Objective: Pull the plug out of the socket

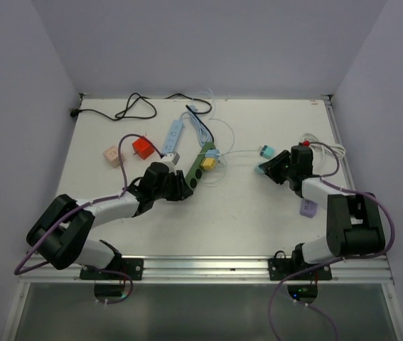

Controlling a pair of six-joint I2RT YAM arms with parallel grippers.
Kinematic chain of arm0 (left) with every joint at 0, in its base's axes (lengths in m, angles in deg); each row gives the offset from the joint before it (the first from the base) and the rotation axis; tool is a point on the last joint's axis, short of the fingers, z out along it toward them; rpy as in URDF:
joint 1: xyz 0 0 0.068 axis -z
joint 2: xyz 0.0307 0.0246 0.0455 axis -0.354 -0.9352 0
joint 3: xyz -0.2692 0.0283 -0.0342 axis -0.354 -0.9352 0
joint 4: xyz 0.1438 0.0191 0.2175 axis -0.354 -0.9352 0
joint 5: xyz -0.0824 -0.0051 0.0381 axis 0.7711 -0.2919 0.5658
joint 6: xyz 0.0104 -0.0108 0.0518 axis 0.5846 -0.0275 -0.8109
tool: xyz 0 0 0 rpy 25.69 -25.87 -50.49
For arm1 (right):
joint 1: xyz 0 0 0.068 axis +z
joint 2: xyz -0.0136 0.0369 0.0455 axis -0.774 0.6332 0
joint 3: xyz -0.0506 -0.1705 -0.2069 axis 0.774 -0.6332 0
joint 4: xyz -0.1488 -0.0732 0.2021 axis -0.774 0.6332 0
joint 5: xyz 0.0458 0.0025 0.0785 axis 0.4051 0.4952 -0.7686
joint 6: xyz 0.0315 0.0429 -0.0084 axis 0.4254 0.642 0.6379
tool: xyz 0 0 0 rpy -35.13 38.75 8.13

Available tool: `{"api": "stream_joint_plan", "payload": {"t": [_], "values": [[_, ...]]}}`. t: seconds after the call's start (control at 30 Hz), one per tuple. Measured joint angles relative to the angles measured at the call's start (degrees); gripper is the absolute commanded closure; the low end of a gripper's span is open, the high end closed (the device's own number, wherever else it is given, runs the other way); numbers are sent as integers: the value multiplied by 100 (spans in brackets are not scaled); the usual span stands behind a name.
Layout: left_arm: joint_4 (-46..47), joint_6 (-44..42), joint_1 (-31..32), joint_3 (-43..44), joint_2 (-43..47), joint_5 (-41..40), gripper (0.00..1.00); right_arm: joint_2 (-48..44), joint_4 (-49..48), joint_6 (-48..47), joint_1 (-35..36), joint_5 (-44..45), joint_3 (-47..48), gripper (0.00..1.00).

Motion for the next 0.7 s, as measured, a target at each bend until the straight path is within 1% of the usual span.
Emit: {"api": "stream_joint_plan", "payload": {"t": [0.1,0.17,0.2,0.23,0.3,0.33,0.4,0.43,0.53,0.7], "values": [[9,2,-2,0,-4,42,100,216,-192,-79,-17,-61,205,96],[28,4,-2,2,-26,76,100,393,-282,-92,-46,-105,323,86],[35,4,-2,0,-42,98,100,503,-313,-92,-66,-127,387,80],[44,4,-4,2,-57,120,100,614,-326,-90,-85,-170,448,68],[61,4,-4,2,-79,144,100,778,-372,-94,-109,-223,492,57],[68,4,-4,2,-90,155,100,820,-372,-85,-114,-245,492,45],[74,4,-4,2,-116,177,100,833,-378,-85,-118,-299,490,37],[76,4,-7,2,-125,186,100,826,-398,-87,-118,-332,492,29],[109,4,-9,2,-146,221,100,798,-361,-116,-118,-389,492,23],[166,7,-13,4,-223,278,100,518,79,-243,-118,-535,581,21]]}}
